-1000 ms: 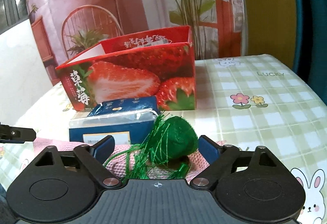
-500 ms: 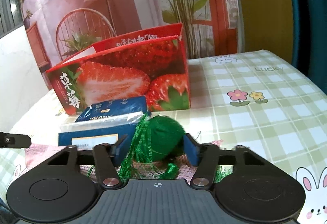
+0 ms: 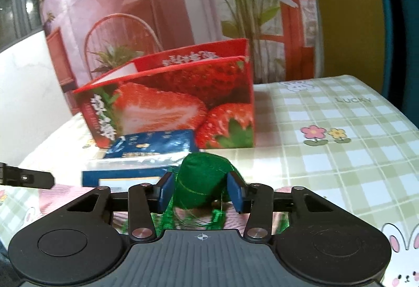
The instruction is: Organize soft objects
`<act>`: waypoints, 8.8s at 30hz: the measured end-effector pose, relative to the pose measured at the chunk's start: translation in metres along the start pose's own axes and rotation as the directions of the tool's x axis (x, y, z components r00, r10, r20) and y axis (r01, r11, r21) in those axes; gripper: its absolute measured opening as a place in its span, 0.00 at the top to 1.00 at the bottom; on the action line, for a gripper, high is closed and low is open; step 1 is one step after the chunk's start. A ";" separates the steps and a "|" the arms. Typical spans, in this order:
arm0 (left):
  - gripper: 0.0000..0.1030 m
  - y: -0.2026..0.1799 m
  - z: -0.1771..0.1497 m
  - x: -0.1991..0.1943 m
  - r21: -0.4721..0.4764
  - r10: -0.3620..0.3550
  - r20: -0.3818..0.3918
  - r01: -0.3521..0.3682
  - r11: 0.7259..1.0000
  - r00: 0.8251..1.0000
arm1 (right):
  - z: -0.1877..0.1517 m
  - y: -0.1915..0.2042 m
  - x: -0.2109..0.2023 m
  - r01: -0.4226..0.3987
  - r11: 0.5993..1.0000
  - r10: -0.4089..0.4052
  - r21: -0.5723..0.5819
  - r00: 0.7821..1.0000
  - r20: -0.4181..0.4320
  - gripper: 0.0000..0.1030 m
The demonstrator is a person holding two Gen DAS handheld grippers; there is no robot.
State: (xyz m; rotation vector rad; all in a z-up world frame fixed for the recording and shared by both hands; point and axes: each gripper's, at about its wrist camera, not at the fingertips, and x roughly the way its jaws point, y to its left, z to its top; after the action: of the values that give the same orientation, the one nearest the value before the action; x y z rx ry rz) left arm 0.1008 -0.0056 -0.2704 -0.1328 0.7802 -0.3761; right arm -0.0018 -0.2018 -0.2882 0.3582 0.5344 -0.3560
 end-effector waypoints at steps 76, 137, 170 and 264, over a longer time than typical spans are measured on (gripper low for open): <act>0.47 -0.137 0.165 0.015 0.291 -0.385 0.217 0.317 0.903 0.897 | 0.162 0.000 -0.013 -0.245 0.960 0.273 -0.133 0.927 0.258 0.50; 0.47 -0.034 0.110 0.029 0.150 -0.115 0.156 0.092 0.985 0.981 | 0.077 0.009 0.022 -0.047 0.991 0.070 -0.123 0.979 0.193 0.39; 0.48 0.012 0.042 0.101 -0.068 -0.097 -0.070 0.093 0.993 0.993 | 0.018 0.016 0.086 -0.081 0.995 0.076 -0.064 0.994 -0.073 0.43; 0.63 -0.015 0.205 0.113 0.090 -0.030 0.154 0.016 0.996 0.988 | 0.202 0.052 0.152 -0.076 0.968 0.087 -0.240 0.995 0.039 0.71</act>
State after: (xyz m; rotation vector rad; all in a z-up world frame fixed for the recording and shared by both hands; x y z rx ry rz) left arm 0.3149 -0.0664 -0.1962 -0.0867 0.6073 -0.4162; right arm 0.2282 -0.2761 -0.1973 0.1385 0.5066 -0.2172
